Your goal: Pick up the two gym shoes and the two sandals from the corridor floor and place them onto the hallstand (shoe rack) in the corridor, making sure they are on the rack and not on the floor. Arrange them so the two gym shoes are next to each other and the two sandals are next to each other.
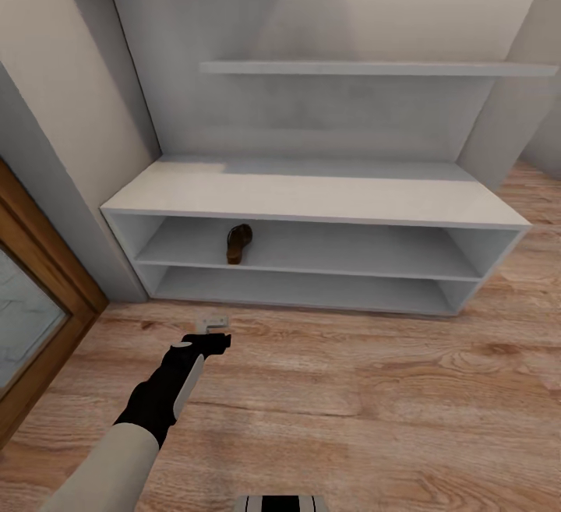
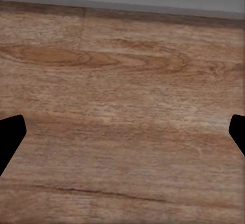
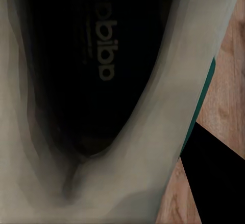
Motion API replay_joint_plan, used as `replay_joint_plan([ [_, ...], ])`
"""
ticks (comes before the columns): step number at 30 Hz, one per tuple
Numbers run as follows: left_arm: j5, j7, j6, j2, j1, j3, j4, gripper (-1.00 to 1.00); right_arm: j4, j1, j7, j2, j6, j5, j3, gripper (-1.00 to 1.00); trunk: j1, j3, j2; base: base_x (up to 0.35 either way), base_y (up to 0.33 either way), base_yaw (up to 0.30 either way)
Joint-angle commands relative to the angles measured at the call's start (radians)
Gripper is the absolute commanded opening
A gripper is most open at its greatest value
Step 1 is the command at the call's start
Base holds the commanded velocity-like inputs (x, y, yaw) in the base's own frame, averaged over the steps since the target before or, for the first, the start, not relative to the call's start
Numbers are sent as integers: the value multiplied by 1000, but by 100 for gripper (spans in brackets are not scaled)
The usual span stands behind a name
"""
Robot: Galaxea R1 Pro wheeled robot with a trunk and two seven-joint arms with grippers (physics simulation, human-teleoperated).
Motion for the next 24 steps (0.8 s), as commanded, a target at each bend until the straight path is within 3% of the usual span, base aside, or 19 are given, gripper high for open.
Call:
replay_joint_plan([
  [1, 9, 8, 5, 0, 0, -3, -1, 100, -1, -1, 9, 0, 4, 10, -1, -100, 0, -1, 0, -11, -10, 0],
  [18, 9, 8, 5, 0, 0, -6, -1, 100, 3, -1, 11, 1, 4, 13, 12, -100, 0, -1, 0, -15, -1, 0],
  [21, 9, 8, 5, 0, 0, -6, 0, 100, 6, -1, 13, 2, 4, 13, 49, -100, 0, -1, 0, -10, 0, 0],
  [24, 9, 8, 5, 0, 0, -6, -1, 100, 8, -1, 12, 2, 4, 12, 147, -100, 0, -1, 0, -3, 0, 0],
])
